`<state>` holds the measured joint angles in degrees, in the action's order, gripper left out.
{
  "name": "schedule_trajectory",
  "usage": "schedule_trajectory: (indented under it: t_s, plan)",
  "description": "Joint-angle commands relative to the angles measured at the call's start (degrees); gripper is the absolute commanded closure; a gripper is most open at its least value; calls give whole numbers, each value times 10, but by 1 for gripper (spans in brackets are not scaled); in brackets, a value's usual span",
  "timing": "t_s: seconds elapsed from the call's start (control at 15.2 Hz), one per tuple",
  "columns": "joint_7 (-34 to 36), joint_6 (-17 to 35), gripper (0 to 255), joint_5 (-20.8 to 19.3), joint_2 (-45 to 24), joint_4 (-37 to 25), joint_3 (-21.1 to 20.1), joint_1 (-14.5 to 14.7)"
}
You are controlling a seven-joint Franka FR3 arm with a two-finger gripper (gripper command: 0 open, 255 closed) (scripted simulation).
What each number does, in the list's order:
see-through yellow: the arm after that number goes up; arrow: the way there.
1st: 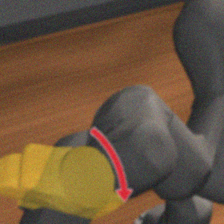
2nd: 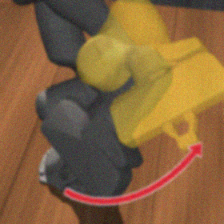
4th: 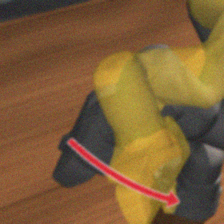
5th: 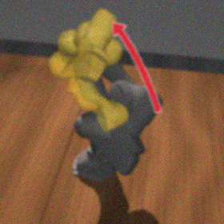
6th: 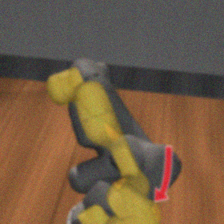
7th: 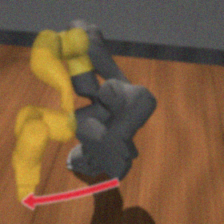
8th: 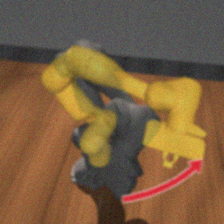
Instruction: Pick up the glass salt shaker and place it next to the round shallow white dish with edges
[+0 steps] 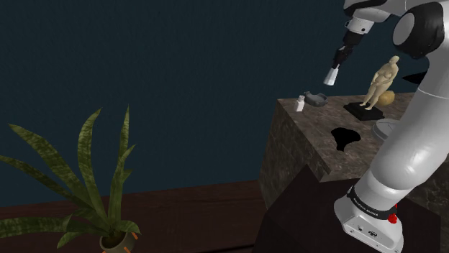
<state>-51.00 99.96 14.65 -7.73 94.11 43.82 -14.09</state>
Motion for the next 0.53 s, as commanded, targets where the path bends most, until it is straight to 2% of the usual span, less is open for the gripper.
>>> schedule_trajectory:
  t_s: [0.0,0.46]
  plan:
    - [-19,5,255,-14,21,24,10,-7]
    - [-90,-1,255,-43,61,58,48,-45]
